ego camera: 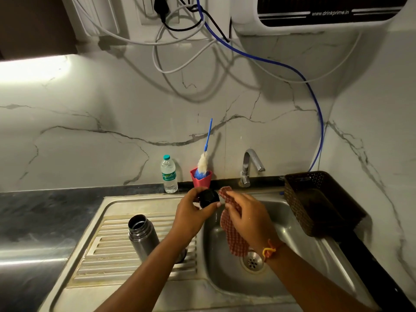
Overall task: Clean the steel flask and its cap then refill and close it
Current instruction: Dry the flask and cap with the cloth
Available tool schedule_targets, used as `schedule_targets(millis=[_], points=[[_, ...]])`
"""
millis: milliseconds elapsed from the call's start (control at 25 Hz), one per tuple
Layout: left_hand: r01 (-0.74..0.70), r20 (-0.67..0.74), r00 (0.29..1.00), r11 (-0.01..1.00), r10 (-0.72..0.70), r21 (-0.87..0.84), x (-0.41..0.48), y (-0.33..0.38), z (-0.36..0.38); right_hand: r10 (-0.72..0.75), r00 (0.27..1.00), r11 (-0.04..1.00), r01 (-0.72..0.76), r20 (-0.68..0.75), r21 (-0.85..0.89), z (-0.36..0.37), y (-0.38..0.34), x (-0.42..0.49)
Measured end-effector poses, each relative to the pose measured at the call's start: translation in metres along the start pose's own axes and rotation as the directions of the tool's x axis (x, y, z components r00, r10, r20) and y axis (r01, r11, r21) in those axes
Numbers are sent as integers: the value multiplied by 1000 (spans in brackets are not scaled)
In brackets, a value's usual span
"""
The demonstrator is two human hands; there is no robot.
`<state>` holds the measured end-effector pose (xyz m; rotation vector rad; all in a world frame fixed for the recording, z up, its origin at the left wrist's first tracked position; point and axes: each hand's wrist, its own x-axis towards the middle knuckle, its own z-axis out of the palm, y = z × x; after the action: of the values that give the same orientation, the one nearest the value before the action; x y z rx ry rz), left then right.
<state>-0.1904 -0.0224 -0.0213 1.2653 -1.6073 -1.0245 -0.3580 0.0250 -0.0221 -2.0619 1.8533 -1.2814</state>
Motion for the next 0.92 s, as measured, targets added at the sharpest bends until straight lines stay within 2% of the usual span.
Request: schedule_targets(millis=[120, 200, 320, 400, 480, 560, 640, 680, 760, 920], points=[[38, 116, 993, 969, -10, -244, -4, 4, 4, 76, 997, 986, -73, -15, 147, -3, -6, 5], [123, 153, 986, 899, -64, -419, -5, 8, 7, 238, 970, 935, -244, 56, 256, -6, -12, 10], [214, 155, 976, 784, -151, -582, -5, 14, 7, 446, 869, 750, -494, 215, 439, -13, -16, 17], [260, 147, 965, 733, -216, -629, -7, 17, 7, 499, 819, 620, -566, 284, 543, -18, -17, 18], [316, 165, 946, 674, -280, -668, -7, 17, 9, 479, 811, 588, -581, 336, 563, -22, -17, 18], [352, 201, 931, 602, -305, -717, -7, 18, 10, 381, 875, 725, -483, 299, 491, -21, -17, 16], [373, 236, 921, 531, -309, -761, -7, 21, 10, 211, 964, 897, -256, 160, 361, -18, -18, 15], [383, 258, 917, 494, -303, -780, -8, 23, 10, 115, 987, 946, -143, 109, 292, -17, -18, 15], [389, 281, 915, 455, -289, -801, -10, 26, 12, -18, 994, 983, -2, 106, 185, -13, -19, 13], [342, 216, 931, 494, -295, -799, -10, 27, 16, -187, 967, 971, 208, 171, -115, 1, -14, 0]])
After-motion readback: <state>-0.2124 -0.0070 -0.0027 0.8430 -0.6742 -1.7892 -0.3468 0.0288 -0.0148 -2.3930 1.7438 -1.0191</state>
